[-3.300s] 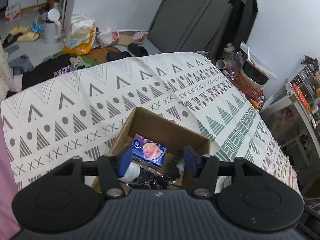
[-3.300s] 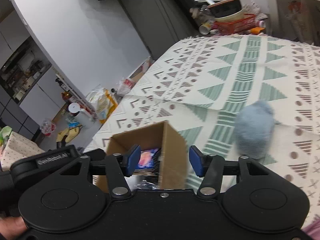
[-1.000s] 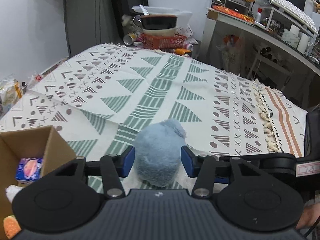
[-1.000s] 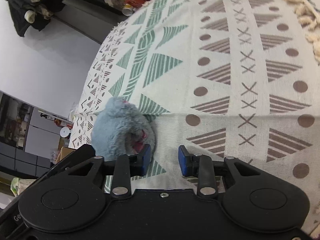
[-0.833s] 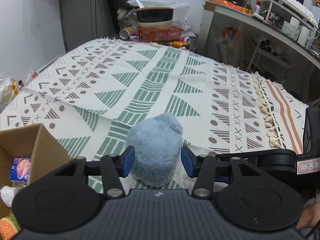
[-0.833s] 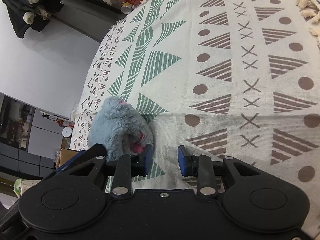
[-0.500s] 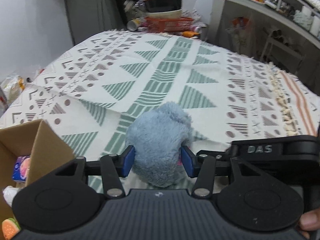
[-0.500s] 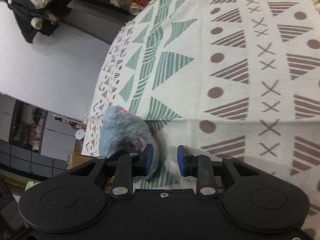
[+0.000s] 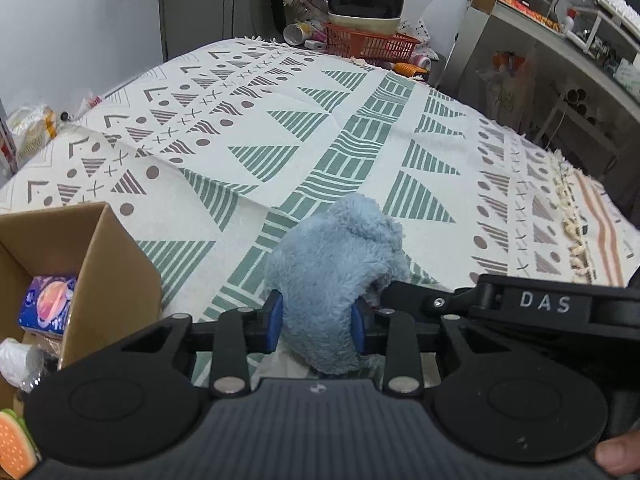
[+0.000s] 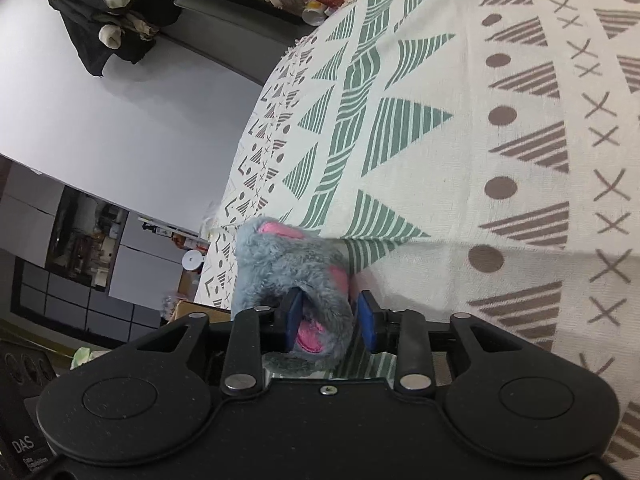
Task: Organize soft objects
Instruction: 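Grasp the grey fluffy plush with the left tool while the right tool grasps it too, then lift and carry the grey plush toward the box with both tools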
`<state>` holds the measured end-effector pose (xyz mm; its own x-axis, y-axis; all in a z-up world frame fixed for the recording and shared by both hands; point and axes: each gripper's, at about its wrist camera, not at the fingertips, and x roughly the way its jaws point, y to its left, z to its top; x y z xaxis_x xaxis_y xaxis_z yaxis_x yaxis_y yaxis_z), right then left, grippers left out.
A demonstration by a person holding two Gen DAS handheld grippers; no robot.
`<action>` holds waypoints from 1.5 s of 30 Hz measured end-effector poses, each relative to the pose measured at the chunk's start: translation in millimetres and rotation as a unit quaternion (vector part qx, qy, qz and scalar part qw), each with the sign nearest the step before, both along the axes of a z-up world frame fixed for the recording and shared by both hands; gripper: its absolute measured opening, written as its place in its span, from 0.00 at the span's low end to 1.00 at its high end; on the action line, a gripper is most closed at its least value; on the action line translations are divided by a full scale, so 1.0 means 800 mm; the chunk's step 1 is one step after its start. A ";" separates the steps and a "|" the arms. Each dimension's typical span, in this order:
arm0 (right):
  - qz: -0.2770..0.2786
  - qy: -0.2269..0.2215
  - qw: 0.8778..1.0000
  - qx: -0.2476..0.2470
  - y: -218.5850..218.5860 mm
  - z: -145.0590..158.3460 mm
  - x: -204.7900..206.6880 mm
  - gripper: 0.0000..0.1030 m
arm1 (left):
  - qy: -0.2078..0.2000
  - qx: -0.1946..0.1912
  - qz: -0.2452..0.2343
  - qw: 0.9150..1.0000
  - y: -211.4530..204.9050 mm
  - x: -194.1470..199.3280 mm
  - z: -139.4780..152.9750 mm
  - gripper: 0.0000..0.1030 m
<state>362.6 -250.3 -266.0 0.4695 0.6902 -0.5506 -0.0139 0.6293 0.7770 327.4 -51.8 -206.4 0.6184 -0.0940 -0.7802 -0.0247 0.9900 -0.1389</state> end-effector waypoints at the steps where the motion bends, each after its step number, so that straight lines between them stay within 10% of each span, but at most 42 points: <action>1: 0.000 0.000 1.000 0.001 -0.001 0.000 -0.001 0.35 | 0.000 -0.006 0.000 1.000 0.001 -0.001 0.001 0.31; 8: 0.007 -0.006 1.000 0.002 0.002 0.005 -0.007 0.35 | 0.008 -0.061 0.009 0.998 0.017 -0.007 0.011 0.31; 20: 0.026 -0.052 0.998 -0.026 0.013 0.045 -0.040 0.17 | -0.015 -0.057 0.005 0.998 0.016 -0.036 0.040 0.31; 45: 0.010 -0.121 0.990 -0.068 0.041 0.138 -0.108 0.15 | -0.068 -0.089 -0.008 0.994 0.046 -0.102 0.112 0.31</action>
